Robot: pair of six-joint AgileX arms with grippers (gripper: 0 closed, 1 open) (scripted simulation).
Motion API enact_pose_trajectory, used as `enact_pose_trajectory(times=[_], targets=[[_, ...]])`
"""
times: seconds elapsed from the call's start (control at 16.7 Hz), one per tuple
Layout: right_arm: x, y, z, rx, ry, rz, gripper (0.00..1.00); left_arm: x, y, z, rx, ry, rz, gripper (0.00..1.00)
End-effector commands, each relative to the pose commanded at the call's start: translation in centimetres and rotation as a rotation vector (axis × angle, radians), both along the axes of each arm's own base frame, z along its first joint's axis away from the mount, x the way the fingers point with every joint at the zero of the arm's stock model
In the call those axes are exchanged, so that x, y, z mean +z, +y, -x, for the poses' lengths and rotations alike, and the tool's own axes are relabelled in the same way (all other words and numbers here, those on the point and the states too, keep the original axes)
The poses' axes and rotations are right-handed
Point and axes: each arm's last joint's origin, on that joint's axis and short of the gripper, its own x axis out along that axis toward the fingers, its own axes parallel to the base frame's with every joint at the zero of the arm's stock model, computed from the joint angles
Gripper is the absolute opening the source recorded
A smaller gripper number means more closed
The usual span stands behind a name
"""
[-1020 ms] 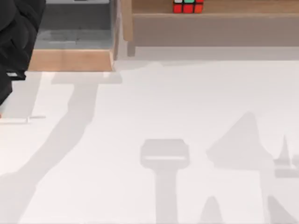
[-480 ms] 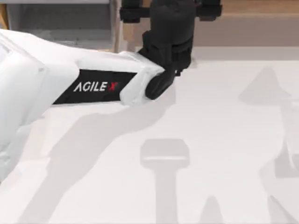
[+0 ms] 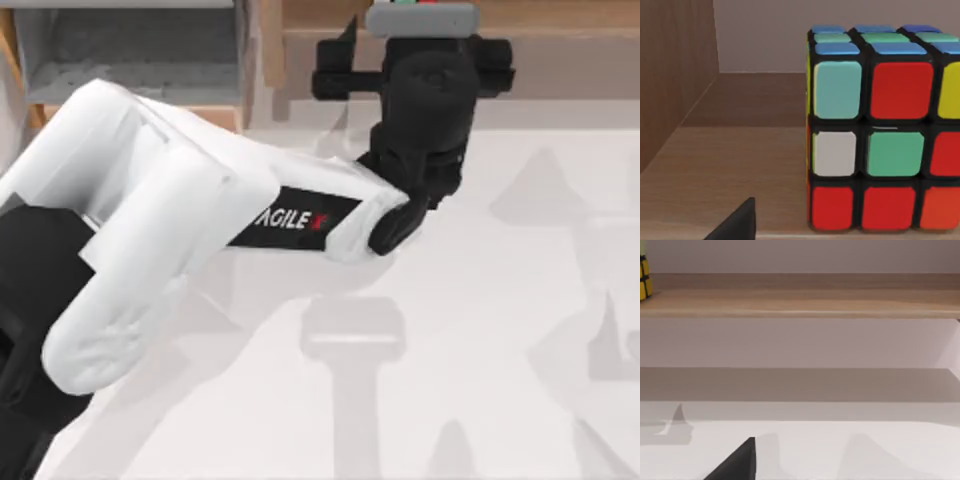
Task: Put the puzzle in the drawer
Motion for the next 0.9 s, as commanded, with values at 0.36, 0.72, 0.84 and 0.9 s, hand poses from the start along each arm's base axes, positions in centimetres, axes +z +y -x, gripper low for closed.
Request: enact_pose_trajectory(times=[0.36, 0.72, 0.84, 0.9], targets=[[0.0, 0.0, 0.0, 0.000, 0.000, 0.000, 1.00, -0.1, 0.1, -0.8, 0.001, 0.002, -0.001, 1.00], [0.0, 0.0, 0.0, 0.000, 0.000, 0.000, 1.00, 0.0, -0.2, -4.8, 0.000, 0.000, 0.000, 1.00], [0.0, 0.0, 0.0, 0.000, 0.000, 0.000, 1.00, 0.0, -0.2, -5.7, 0.000, 0.000, 0.000, 1.00], [0.0, 0.0, 0.0, 0.000, 0.000, 0.000, 1.00, 0.0, -0.1, -6.0, 0.000, 0.000, 0.000, 1.00]])
